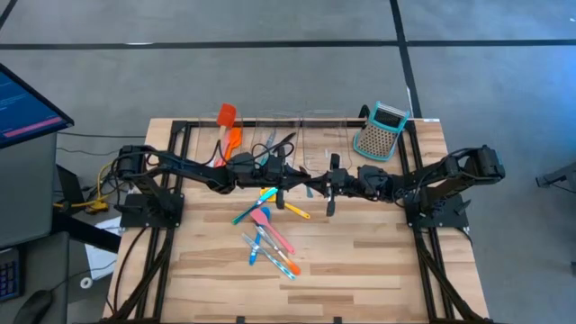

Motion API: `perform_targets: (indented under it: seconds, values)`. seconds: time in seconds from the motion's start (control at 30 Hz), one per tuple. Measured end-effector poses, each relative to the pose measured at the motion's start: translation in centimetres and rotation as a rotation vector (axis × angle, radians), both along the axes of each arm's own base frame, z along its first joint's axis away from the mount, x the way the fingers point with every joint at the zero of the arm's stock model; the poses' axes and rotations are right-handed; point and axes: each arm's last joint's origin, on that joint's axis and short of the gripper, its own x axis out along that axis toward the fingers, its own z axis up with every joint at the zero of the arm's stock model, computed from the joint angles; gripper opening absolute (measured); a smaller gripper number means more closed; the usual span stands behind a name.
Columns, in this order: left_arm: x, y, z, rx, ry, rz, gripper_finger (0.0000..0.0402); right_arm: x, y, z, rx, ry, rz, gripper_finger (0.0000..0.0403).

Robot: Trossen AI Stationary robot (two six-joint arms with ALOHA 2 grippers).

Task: Pick & Place Kitchen Items
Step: Put the blue knife into the middle transparent bin

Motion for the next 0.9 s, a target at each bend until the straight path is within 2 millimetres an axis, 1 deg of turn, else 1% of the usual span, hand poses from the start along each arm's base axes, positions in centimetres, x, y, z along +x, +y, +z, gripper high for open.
perform_targets:
  seconds: [0.27,0.5,0.73,0.83,0.9]
  values:
    - [0.00,0.01,-0.01,-0.002,0.001,0.003,0.0001,0.00,-0.01,0.00,0.000,0.000,-0.002,0.0003]
    - [0.00,0.05,-0.08,-0.008,0.007,0.008,0.0001,0.00,-0.04,0.04,-0.005,-0.003,-0.006,0.0030]
    - [-0.01,0.05,-0.12,-0.008,0.011,0.007,0.0001,0.02,-0.04,0.08,-0.004,-0.004,-0.006,0.0075]
    - [-0.01,0.04,-0.09,-0.007,0.008,0.006,0.0001,0.02,-0.04,0.08,-0.004,-0.004,-0.006,0.0107]
    - [-0.03,0.08,-0.05,-0.006,0.007,0.008,0.0001,0.02,-0.04,0.04,-0.004,0.000,-0.006,0.0136]
